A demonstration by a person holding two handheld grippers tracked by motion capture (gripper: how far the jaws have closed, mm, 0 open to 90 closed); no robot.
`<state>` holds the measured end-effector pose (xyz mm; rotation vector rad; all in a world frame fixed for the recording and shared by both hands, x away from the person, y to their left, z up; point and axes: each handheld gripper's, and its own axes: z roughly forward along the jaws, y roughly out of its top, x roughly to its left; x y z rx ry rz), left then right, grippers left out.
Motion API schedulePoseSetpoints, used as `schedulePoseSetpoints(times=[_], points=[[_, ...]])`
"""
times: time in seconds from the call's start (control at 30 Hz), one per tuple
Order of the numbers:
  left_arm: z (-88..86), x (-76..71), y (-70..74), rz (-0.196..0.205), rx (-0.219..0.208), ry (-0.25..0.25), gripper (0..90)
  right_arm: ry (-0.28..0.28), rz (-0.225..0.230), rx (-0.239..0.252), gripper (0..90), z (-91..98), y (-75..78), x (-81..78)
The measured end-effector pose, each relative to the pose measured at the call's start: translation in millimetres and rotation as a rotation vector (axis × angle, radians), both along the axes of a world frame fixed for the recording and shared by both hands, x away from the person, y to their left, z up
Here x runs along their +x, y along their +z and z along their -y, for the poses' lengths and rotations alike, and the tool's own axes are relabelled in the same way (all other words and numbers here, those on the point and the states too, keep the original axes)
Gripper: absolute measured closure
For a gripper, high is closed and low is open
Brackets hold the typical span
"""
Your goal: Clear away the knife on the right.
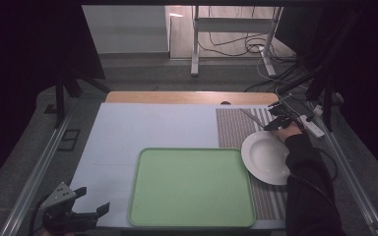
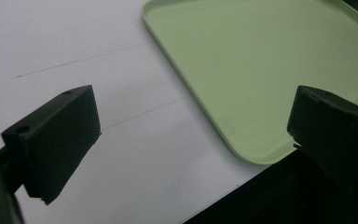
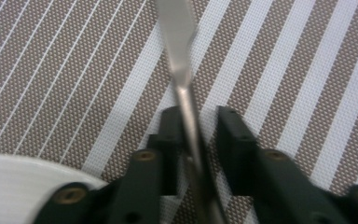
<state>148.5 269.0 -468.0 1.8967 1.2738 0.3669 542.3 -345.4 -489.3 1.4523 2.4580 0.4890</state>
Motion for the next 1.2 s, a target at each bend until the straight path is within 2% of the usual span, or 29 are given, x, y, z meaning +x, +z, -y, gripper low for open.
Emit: schedulePoseSetpoints(times=[0.3,0.33,0.4,0.73,1.0,1.2], points=[[0.4,0.4,0.1,0.000,0.001,0.000,2.3,0.024,-0.009,-0.022,80.5,1.5,1.7,-2.3],[0.3,0.2,0.1,0.001,0.002,-0.001,2.3,0.025,0.005,-0.038,80.5,3.4,2.8,-2.5],[0.3,0.1,0.1,0.001,0.001,-0.001,2.3,0.021,0.013,-0.039,80.5,4.3,3.3,-2.7],[0.6,0.2,0.1,0.001,0.003,-0.001,2.3,-0.031,0.073,0.011,80.5,28.6,16.5,-7.5],[0.7,0.3,0.2,0.001,0.004,-0.001,2.3,-0.067,0.089,0.036,80.5,47.0,28.1,-13.4],[1.1,0.4,0.3,0.000,0.005,-0.001,2.3,-0.090,0.088,0.078,80.5,55.4,36.8,-19.5]])
